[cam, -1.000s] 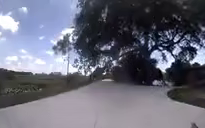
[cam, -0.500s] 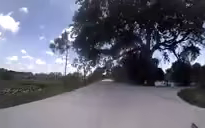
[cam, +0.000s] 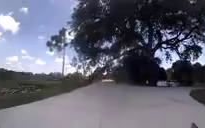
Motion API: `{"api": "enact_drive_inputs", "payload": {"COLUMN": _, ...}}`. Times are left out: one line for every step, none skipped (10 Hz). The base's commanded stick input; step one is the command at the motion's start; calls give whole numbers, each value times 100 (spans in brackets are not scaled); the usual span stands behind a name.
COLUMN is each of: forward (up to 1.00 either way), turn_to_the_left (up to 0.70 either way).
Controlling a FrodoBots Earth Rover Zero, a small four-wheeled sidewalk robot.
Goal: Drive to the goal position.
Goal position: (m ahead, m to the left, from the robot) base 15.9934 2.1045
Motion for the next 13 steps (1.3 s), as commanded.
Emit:
{"api": "enact_drive_inputs", "payload": {"forward": 85, "turn_to_the_left": -24}}
{"api": "enact_drive_inputs", "payload": {"forward": 85, "turn_to_the_left": -34}}
{"api": "enact_drive_inputs", "payload": {"forward": 85, "turn_to_the_left": -8}}
{"api": "enact_drive_inputs", "payload": {"forward": 85, "turn_to_the_left": 0}}
{"api": "enact_drive_inputs", "payload": {"forward": 85, "turn_to_the_left": 0}}
{"api": "enact_drive_inputs", "payload": {"forward": 85, "turn_to_the_left": 0}}
{"api": "enact_drive_inputs", "payload": {"forward": 85, "turn_to_the_left": 0}}
{"api": "enact_drive_inputs", "payload": {"forward": 85, "turn_to_the_left": 0}}
{"api": "enact_drive_inputs", "payload": {"forward": 85, "turn_to_the_left": 0}}
{"api": "enact_drive_inputs", "payload": {"forward": 85, "turn_to_the_left": 0}}
{"api": "enact_drive_inputs", "payload": {"forward": 85, "turn_to_the_left": 0}}
{"api": "enact_drive_inputs", "payload": {"forward": 85, "turn_to_the_left": -3}}
{"api": "enact_drive_inputs", "payload": {"forward": 85, "turn_to_the_left": -24}}
